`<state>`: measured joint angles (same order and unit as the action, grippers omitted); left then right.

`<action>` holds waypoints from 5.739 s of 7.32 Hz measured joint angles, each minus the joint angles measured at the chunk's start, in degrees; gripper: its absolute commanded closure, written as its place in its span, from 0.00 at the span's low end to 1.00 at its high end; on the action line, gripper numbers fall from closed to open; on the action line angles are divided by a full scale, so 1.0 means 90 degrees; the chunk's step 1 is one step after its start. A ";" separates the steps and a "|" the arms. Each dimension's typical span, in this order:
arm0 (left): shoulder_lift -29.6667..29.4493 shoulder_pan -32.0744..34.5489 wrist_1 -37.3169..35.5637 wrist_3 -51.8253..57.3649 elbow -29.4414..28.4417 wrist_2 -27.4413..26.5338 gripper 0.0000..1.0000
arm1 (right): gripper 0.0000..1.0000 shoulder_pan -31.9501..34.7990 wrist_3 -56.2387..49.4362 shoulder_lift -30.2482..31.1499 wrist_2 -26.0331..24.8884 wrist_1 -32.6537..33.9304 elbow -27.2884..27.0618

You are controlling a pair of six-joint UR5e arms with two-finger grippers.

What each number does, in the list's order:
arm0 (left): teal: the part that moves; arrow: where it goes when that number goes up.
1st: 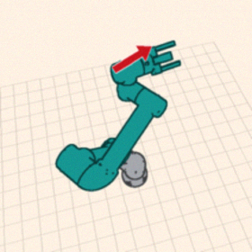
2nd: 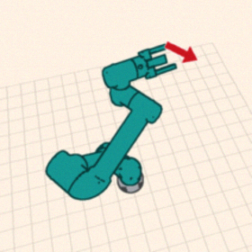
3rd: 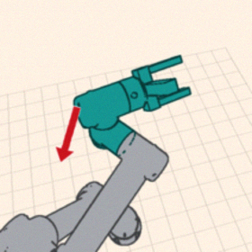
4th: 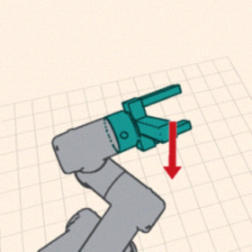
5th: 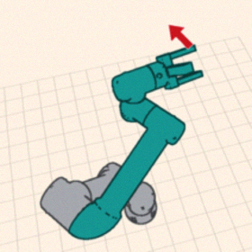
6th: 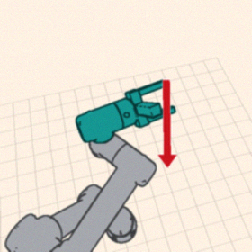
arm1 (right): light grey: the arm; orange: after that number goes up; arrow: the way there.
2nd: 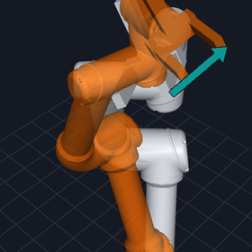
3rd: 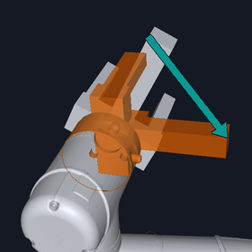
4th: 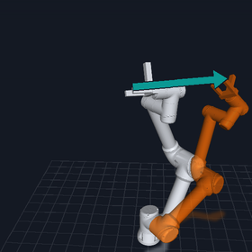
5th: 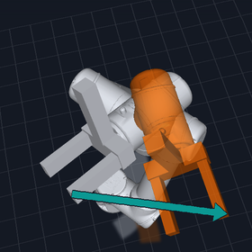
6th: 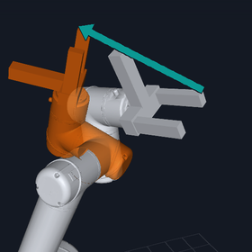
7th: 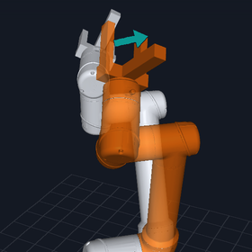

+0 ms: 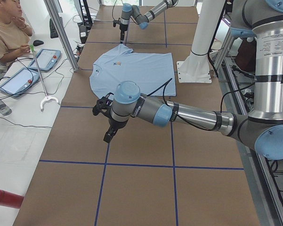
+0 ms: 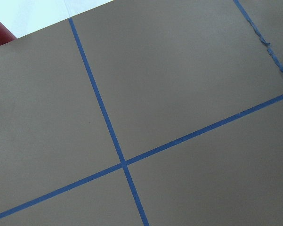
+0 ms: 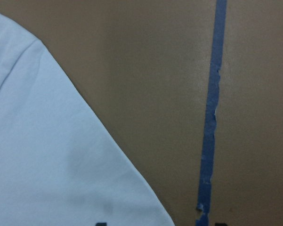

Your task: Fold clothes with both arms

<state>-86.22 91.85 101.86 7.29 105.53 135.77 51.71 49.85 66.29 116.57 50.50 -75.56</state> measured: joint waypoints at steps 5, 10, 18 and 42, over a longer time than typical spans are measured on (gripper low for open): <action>0.0011 0.0000 0.0004 0.0000 0.0033 0.0002 0.00 | 0.87 -0.0136 -0.0005 0.0012 -0.0105 -0.0005 0.0094; 0.0044 0.0009 0.0010 0.0012 0.0052 0.0002 0.00 | 1.00 -0.0050 0.0052 -0.0163 -0.0111 0.0020 0.0023; 0.0049 0.0009 0.0010 0.0020 0.0062 0.0002 0.00 | 1.00 -0.1441 0.2803 -0.2318 -0.2383 0.2181 0.0125; -0.2777 -0.3872 0.3569 -0.6950 -0.3222 -0.1901 0.30 | 0.00 0.2482 -0.4568 -0.0952 0.1669 0.4500 -0.0685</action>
<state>-111.21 57.00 133.99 -55.25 76.53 118.66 74.05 8.74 57.72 131.59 91.00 -81.73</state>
